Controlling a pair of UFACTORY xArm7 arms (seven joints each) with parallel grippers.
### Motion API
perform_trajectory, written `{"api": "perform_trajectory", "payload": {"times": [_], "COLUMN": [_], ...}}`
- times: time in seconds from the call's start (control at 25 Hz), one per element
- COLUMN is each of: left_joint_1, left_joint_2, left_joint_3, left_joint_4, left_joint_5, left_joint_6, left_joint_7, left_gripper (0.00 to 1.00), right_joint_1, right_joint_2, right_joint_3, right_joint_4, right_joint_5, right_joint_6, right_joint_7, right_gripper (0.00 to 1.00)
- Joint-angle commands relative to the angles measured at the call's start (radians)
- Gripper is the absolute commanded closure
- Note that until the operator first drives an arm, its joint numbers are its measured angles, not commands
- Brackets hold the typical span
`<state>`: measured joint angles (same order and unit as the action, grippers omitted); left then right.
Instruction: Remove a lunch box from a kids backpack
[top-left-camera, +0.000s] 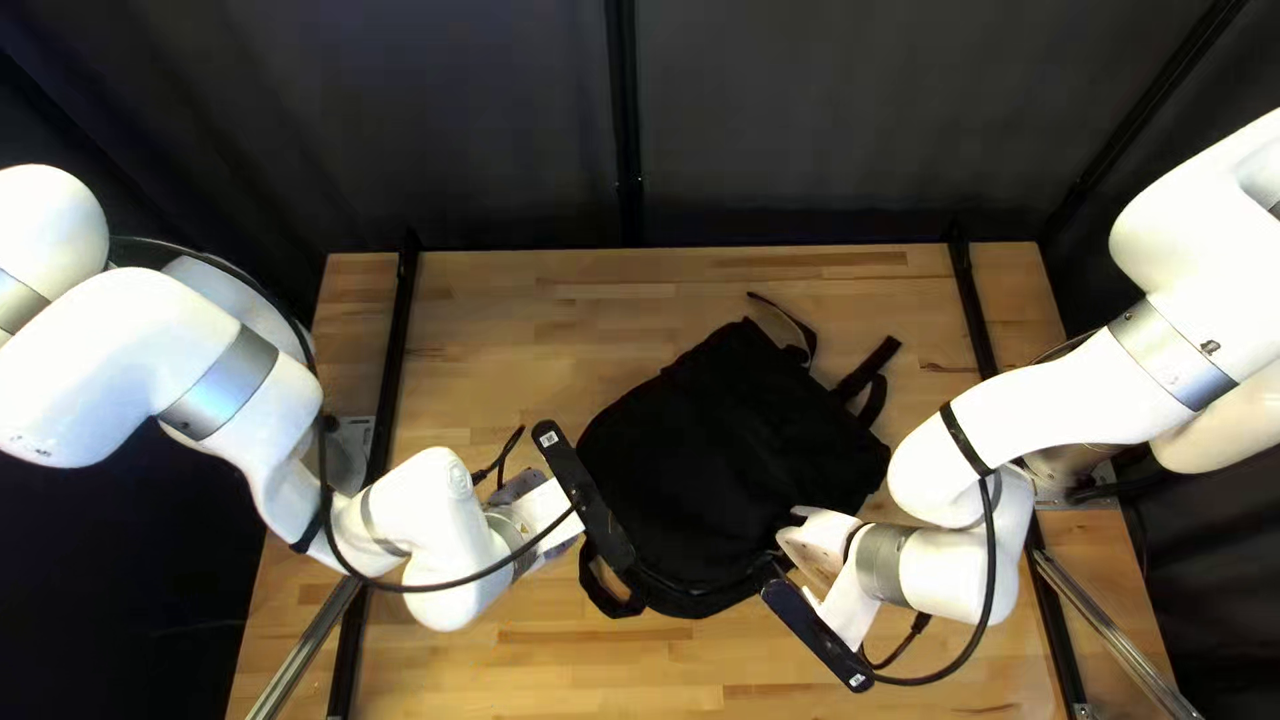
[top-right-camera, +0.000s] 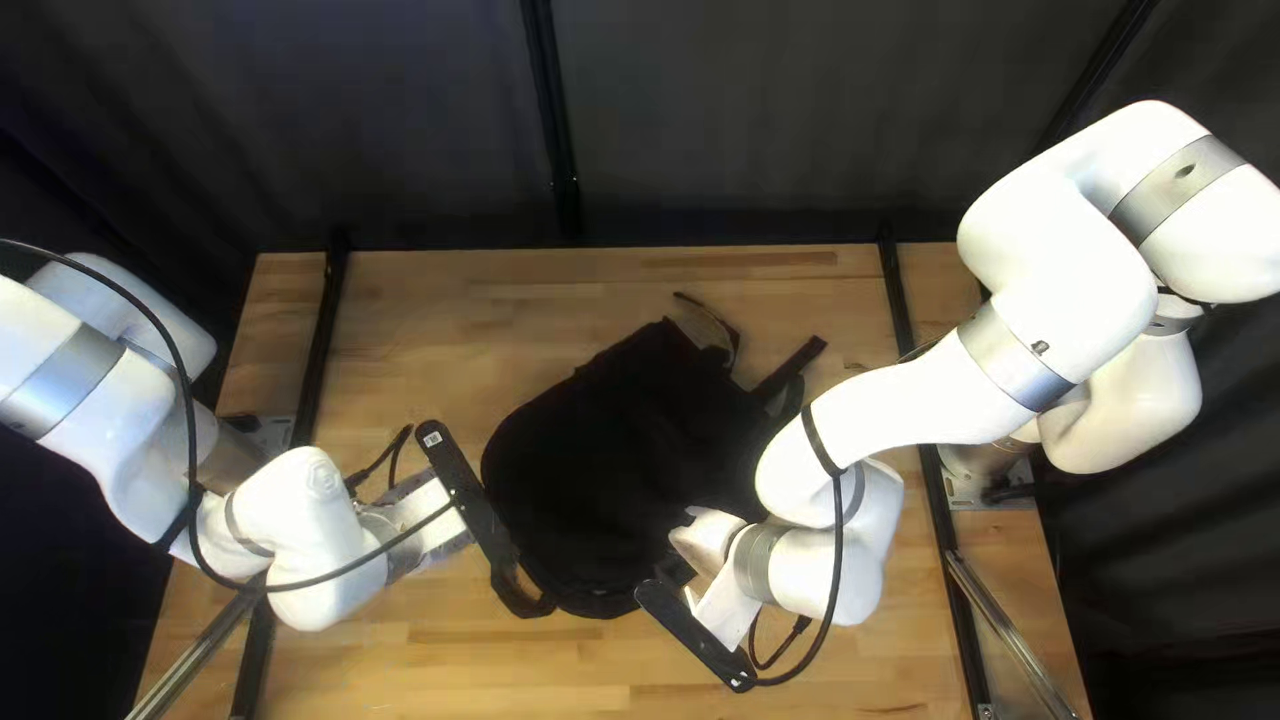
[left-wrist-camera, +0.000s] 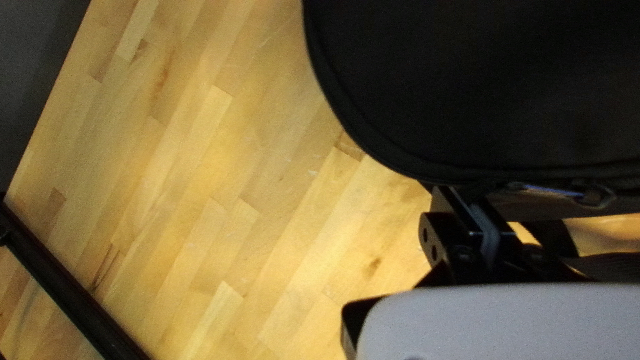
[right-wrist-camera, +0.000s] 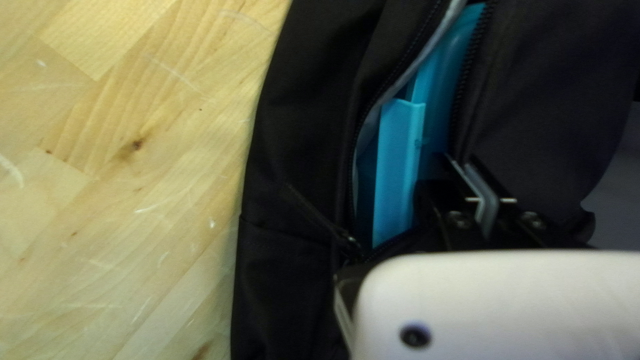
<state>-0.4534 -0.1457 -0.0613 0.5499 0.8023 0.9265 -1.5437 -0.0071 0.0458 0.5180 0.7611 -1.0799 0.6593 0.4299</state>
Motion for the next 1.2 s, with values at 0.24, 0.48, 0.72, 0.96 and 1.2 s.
{"api": "perform_trajectory", "payload": {"times": [0.24,0.48,0.72,0.96,1.2], "left_joint_1": [0.036,0.062,0.085,0.09,0.099], "left_joint_2": [-0.048,-0.035,-0.019,-0.03,-0.038], "left_joint_3": [0.048,0.079,0.107,0.116,0.13], "left_joint_4": [-0.042,-0.045,-0.046,-0.042,-0.036], "left_joint_5": [0.011,0.034,0.053,0.046,0.042], "left_joint_6": [-0.026,-0.061,-0.091,-0.079,-0.07], "left_joint_7": [0.07,0.102,0.136,0.172,0.218], "left_gripper": [1.0,1.0,1.0,1.0,1.0], "right_joint_1": [-0.003,-0.007,-0.009,-0.009,-0.01], "right_joint_2": [0.007,0.019,0.027,0.022,0.012], "right_joint_3": [-0.003,-0.008,-0.01,-0.01,-0.009], "right_joint_4": [0.0,0.005,0.009,0.004,-0.003], "right_joint_5": [-0.013,-0.028,-0.038,-0.039,-0.032], "right_joint_6": [-0.013,-0.026,-0.033,-0.037,-0.04], "right_joint_7": [0.001,-0.001,-0.002,-0.008,-0.018], "right_gripper": [1.0,1.0,1.0,1.0,1.0]}}
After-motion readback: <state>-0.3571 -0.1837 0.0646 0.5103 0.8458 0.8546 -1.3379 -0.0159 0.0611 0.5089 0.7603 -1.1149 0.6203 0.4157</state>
